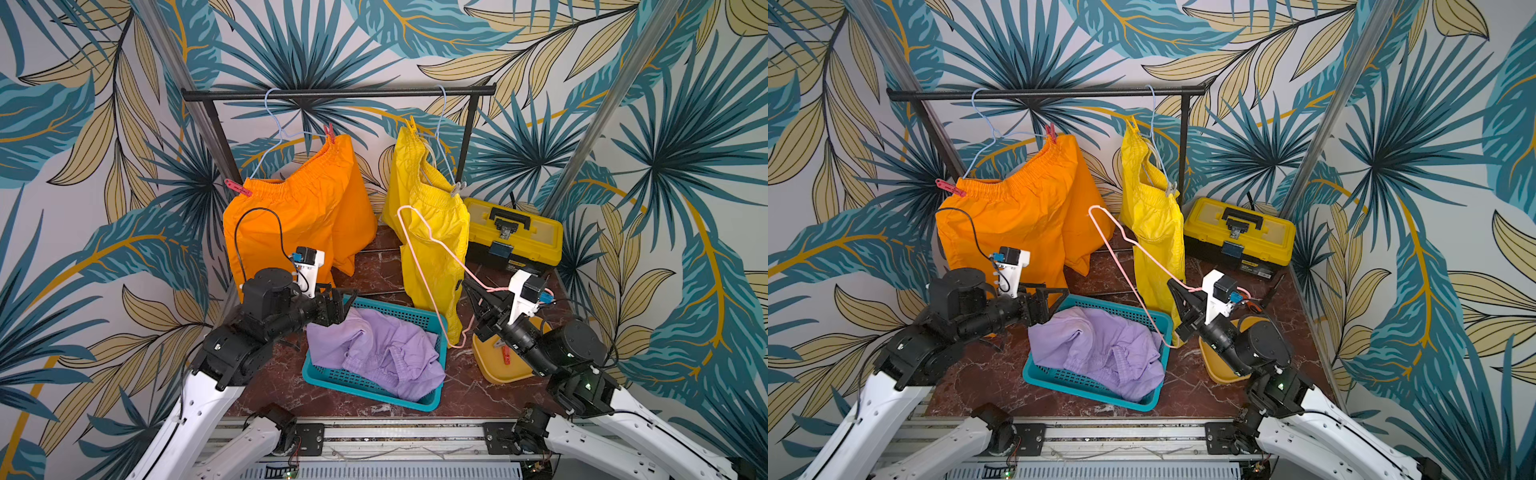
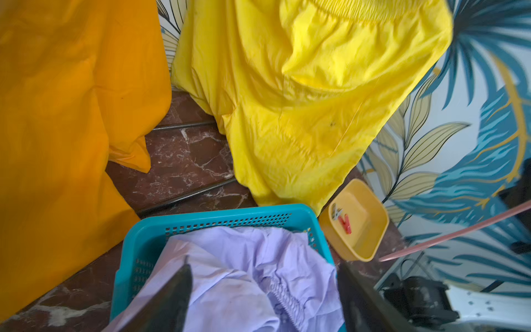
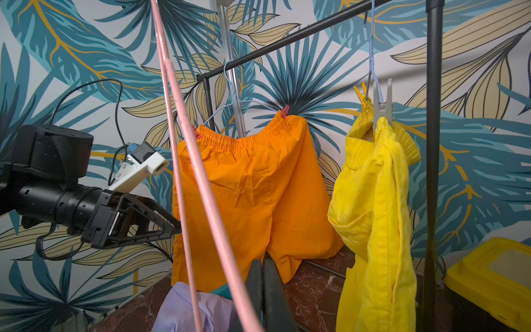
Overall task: Remove the clothespins securing shorts to the hanger
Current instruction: Adjust the shorts in the basket.
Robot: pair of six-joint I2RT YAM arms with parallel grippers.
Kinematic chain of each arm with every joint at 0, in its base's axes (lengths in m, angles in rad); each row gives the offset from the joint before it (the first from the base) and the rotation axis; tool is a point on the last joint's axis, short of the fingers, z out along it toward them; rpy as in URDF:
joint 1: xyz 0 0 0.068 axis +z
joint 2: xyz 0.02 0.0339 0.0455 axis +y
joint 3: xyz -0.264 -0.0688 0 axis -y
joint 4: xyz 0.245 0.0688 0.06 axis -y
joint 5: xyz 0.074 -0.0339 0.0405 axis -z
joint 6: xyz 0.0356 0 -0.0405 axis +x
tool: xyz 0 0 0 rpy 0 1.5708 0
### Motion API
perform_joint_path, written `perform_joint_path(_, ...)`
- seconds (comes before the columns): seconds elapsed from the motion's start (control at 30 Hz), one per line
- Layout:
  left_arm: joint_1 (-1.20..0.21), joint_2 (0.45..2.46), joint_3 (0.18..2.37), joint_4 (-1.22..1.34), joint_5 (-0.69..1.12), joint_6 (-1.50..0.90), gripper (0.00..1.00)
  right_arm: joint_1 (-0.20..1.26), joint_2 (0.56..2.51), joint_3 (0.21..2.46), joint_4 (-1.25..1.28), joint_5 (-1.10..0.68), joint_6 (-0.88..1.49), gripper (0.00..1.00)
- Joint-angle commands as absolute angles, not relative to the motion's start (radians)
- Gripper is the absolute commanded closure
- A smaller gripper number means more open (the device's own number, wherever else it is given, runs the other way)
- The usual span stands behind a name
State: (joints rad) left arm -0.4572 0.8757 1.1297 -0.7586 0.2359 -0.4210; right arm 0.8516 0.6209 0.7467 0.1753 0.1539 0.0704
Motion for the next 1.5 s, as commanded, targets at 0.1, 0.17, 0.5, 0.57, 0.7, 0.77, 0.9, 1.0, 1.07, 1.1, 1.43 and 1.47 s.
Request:
perform_joint_path(0.1,-0.496,0.946,0.989,-0.787,0.298,-0.486,0.38,0.851,0.593,0.705,0.169,0.189,0.058,1.0)
perform_joint_path(0.17,-0.525,0.936,0.932,-0.787,0.272,-0.515,0.39,0.85,0.583,0.692,0.174,0.202,0.056,1.0)
perform_joint_path(0.5,-0.725,1.118,0.762,-0.599,0.206,-0.622,0.39,0.85,0.592,0.667,0.205,0.216,0.048,1.0)
perform_joint_path(0.57,-0.739,1.198,0.764,-0.55,0.21,-0.618,0.39,0.85,0.594,0.666,0.211,0.214,0.05,1.0)
perform_joint_path(0.7,-0.763,1.351,0.775,-0.494,0.154,-0.598,0.37,0.85,0.592,0.666,0.213,0.213,0.053,1.0)
perform_joint_path(0.77,-0.771,1.415,0.782,-0.478,0.147,-0.586,0.35,0.85,0.59,0.666,0.212,0.211,0.053,1.0)
perform_joint_path(0.9,-0.789,1.497,0.794,-0.451,0.15,-0.58,0.27,0.85,0.588,0.665,0.207,0.208,0.055,1.0)
perform_joint_path(1.0,-0.79,1.474,0.821,-0.452,0.165,-0.572,0.19,0.85,0.583,0.662,0.205,0.204,0.06,1.0)
perform_joint_path(1.07,-0.789,1.424,0.858,-0.474,0.174,-0.569,0.12,0.85,0.58,0.663,0.202,0.204,0.057,1.0)
perform_joint_path(1.1,-0.791,1.392,0.886,-0.497,0.18,-0.562,0.09,0.85,0.578,0.665,0.197,0.205,0.058,1.0)
perform_joint_path(1.43,-0.78,0.96,1.174,-0.675,0.052,-0.423,0.0,0.85,0.574,0.688,0.128,0.18,0.05,1.0)
perform_joint_path(1.47,-0.773,0.929,1.2,-0.702,0.038,-0.407,0.0,0.85,0.583,0.702,0.106,0.177,0.045,1.0)
